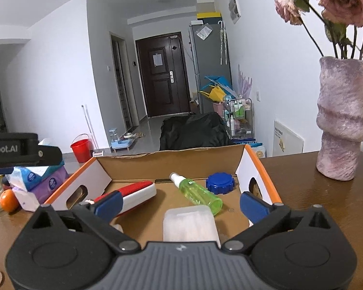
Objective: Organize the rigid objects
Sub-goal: 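Lower the plug adapter and spray bottle into the box and open both tools, then withdraw both open tools up and back from the cardboard box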
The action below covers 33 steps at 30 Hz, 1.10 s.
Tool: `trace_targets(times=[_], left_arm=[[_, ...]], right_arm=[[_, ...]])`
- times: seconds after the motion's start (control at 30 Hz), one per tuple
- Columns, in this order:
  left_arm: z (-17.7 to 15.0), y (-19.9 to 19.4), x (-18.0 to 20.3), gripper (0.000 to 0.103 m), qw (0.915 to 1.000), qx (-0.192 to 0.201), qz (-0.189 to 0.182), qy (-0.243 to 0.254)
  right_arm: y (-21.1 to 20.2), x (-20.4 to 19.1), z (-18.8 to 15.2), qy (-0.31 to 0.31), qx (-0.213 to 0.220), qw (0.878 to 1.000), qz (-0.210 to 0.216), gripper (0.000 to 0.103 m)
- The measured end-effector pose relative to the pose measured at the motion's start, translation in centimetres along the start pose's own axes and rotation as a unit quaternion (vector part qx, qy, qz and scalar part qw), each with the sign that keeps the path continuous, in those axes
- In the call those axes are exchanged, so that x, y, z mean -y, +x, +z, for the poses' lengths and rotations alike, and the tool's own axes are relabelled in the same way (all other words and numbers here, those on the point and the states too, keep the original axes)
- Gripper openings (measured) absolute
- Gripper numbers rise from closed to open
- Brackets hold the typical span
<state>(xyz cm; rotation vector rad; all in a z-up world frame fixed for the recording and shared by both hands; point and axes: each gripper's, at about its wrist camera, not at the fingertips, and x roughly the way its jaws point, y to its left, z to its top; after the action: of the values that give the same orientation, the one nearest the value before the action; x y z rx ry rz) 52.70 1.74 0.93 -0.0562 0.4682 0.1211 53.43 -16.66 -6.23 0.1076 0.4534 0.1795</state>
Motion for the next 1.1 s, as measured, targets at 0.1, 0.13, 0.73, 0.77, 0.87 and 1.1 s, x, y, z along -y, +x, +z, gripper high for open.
trace_targets(times=[0.1,0.13,0.73,0.77,0.87,1.1], left_arm=[[-0.4,-1.1,-0.2,0.103,1.0,0.003,-0.002,-0.001],[-0.5,-1.5,-0.3,0.103,1.0,0.004,-0.002,0.0],[-3.9,-7.8,-1.6,0.103,0.9998,0.008,-0.005,0.016],[-4.1,-8.1,-1.7,0.103,0.9998,0.008,-0.005,0.016],[-4.6,-9.1,-2.1,0.103,0.9999,0.007,-0.004,0.014],[-5.6,-11.8,-2.9,0.103,0.9999,0.006,-0.007,0.011]], right_arm=[[-1.2,-0.1,-0.3,-0.006,0.002,1.0,0.0,0.103],[-1.6,-0.2,-0.5,-0.009,0.002,1.0,-0.001,0.103],[-8.4,-0.3,-3.0,-0.022,0.006,1.0,-0.007,0.103],[-8.8,-0.3,-3.2,-0.022,0.006,1.0,-0.007,0.103],[-10.0,-0.2,-3.5,-0.024,0.007,1.0,-0.008,0.103],[-12.8,-0.2,-4.3,-0.028,0.01,0.999,-0.012,0.103]])
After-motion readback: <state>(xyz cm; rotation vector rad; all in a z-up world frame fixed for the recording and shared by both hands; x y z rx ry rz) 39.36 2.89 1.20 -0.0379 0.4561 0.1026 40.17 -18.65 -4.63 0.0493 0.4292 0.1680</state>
